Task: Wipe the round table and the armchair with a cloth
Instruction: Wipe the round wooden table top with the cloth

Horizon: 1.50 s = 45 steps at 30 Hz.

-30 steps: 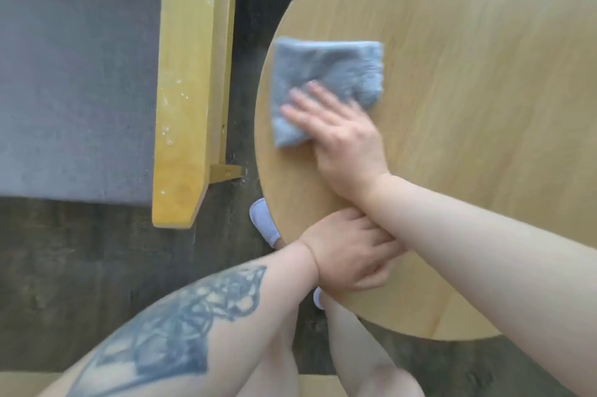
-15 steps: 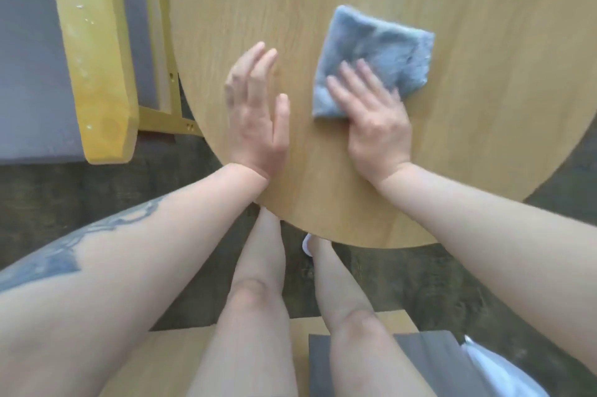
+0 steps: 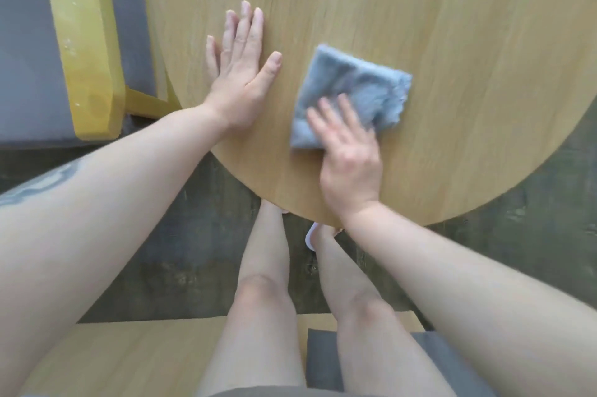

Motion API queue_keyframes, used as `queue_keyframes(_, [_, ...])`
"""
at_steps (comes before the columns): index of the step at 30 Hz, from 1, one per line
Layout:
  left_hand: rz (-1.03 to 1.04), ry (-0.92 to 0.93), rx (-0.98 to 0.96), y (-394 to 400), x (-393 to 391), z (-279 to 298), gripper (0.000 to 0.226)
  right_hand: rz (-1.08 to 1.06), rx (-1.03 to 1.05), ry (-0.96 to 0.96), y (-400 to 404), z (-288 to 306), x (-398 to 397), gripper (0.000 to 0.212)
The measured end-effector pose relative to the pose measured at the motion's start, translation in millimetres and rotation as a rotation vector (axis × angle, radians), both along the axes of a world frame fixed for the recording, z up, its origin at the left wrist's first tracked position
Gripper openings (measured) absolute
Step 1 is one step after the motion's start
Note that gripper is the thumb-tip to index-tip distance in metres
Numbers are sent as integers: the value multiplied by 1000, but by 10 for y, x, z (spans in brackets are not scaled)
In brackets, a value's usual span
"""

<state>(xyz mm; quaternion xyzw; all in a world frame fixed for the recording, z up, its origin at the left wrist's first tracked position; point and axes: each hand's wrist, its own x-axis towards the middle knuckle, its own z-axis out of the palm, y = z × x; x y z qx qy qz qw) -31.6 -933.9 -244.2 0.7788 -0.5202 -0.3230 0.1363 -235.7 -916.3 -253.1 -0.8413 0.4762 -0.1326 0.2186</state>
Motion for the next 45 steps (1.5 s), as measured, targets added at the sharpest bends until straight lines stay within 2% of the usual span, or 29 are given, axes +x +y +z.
queue_keyframes(2, [-20, -41, 39, -4, -12, 8, 70, 469, 94, -97, 719, 83, 1, 39])
queue_keyframes(3, [-33, -57, 52, -13, -13, 7, 70, 581, 157, -148, 880, 161, -15, 36])
queue_keyframes(5, [-50, -74, 65, -23, -7, -10, 68, 492, 271, -256, 798, 312, -68, 38])
queue_keyframes(8, [0, -9, 29, -16, 37, -15, 67, 94, 140, -393, 88, 563, -136, 51])
queue_keyframes(11, [48, 118, -27, -4, 51, 11, 66, -166, -18, -241, -766, 336, -151, 61])
queue_keyframes(13, [63, 101, -64, 10, 38, -14, 65, -267, -24, -46, -766, 86, 84, 58])
queue_keyframes(15, [80, 43, -86, 7, -1, -51, 65, -160, -73, 4, -312, -86, 384, 53])
queue_keyframes(18, [82, 12, -94, 13, -16, -61, 63, 258, -34, -129, 413, -30, 657, 43])
queue_keyframes(20, [59, 57, -93, 23, 29, -57, 63, 336, 64, -164, 338, 168, 546, 44])
queue_keyframes(22, [42, 103, -91, 48, 71, -52, 63, 213, 63, -154, -135, 388, 282, 53])
queue_keyframes(25, [53, 129, -92, 43, 68, -29, 64, -261, -81, -124, -1141, 462, -44, 57])
queue_keyframes(27, [68, 129, -95, 42, 36, -10, 63, -547, -66, -95, -1473, 304, 135, 57])
queue_keyframes(28, [69, 136, -100, 43, 28, -5, 63, -593, -39, -61, -1406, 183, 331, 58])
queue_keyframes(30, [68, 129, -105, 50, 69, -5, 63, -430, -73, -4, -932, -45, 729, 54])
queue_keyframes(33, [60, 2, -120, 81, 323, -26, 60, 177, -99, -58, 123, -74, 1024, 36])
queue_keyframes(34, [19, -43, -122, 85, 448, -33, 59, 325, -65, -73, 327, 5, 1004, 37])
queue_keyframes(36, [-127, -122, -95, 109, 685, -44, 60, 431, 5, -76, 314, 183, 794, 42])
queue_keyframes(38, [-250, -192, -67, 133, 845, -48, 61, 270, -58, -70, -110, 320, 576, 48])
queue_keyframes(42, [-281, -208, -75, 117, 882, -63, 60, -388, -98, -48, -1167, 233, 619, 57])
queue_keyframes(43, [-248, -194, -81, 115, 857, -64, 59, -484, -86, -19, -1193, 131, 813, 54])
queue_keyframes(45, [-139, -142, -113, 89, 804, -67, 58, -465, -106, 8, -898, -81, 1229, 45])
